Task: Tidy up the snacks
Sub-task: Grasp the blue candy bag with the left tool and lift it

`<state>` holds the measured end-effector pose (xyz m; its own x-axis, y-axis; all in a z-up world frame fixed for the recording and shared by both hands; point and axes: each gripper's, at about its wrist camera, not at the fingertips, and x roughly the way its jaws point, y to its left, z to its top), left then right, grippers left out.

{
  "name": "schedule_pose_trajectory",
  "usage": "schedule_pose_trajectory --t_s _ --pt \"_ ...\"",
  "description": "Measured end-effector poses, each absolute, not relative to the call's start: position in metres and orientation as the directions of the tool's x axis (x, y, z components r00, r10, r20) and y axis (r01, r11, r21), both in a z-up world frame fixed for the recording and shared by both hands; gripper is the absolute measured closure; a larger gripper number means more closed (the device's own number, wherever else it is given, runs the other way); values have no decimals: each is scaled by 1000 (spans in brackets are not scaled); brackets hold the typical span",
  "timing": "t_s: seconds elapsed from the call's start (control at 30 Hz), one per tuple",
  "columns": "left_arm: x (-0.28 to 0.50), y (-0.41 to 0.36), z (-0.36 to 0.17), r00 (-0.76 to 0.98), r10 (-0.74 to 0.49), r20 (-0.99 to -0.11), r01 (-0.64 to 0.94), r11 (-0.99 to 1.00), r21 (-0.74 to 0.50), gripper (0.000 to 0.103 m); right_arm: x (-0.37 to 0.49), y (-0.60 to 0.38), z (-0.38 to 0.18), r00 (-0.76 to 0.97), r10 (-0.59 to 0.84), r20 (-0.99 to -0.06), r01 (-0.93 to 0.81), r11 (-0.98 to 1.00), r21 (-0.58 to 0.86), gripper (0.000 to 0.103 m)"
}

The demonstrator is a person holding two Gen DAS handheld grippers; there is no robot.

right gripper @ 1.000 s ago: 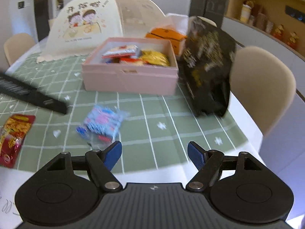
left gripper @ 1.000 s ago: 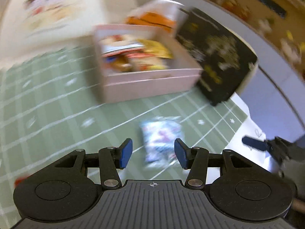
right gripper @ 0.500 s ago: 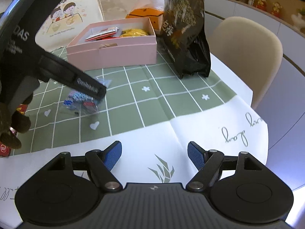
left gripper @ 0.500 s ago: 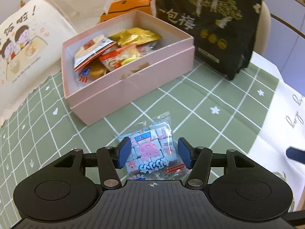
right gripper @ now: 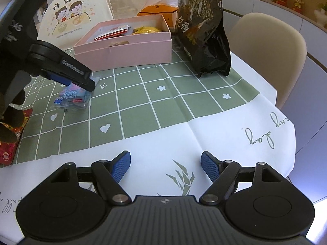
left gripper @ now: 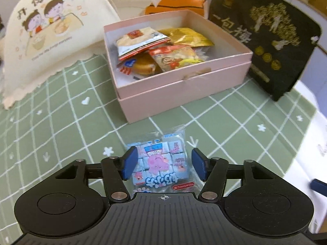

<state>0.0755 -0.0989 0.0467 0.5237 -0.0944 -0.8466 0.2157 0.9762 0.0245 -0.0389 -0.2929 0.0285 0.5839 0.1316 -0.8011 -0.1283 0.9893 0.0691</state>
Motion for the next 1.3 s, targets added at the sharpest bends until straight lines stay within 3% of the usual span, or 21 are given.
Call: schedule_pose_trajectory --t_s 0.03,0.07,0.17,0.23,0.37,0.6,0.7,0.73,0.8,0.93,1.1,1.3 --pt "75 -98 46 514 -131 -848 243 970 -3 22 -39 -292 28 586 131 -800 -130 989 66 26" --pt "74 -95 47 499 -178 -848 268 962 -44 19 -39 -291 28 586 130 -800 -134 989 62 26" --pt "68 -80 56 523 -203 -828 223 970 -97 27 -39 -289 28 586 134 -799 -149 987 56 26" --pt "61 -71 61 561 -149 -814 170 983 -62 27 -39 -289 28 587 136 -798 -148 987 60 25" --pt "74 -63 50 476 -195 -857 115 981 -159 28 -42 -284 26 602 128 -788 -148 988 48 23" --pt "87 -86 36 486 -110 -867 149 988 -42 20 -46 -277 22 627 134 -767 -146 988 54 12" --pt "81 -88 36 496 -107 -862 206 978 -2 31 -44 -271 20 610 124 -782 -137 989 50 3" --pt "77 -84 39 496 -132 -858 214 977 -26 37 -41 -271 21 601 126 -789 -140 989 51 2" --pt "67 -67 43 488 -216 -846 194 971 -137 38 -35 -270 22 575 148 -805 -174 983 57 1" --pt "34 -21 62 524 -291 -800 102 954 -281 38 -23 -254 32 527 225 -820 -260 961 97 10" --pt "-5 51 99 622 -188 -760 -46 960 -276 38 -17 -192 46 477 375 -795 -464 876 134 10" --pt "-50 127 102 624 -41 -780 -270 926 -265 38 -35 -97 54 370 523 -768 -719 685 120 10"
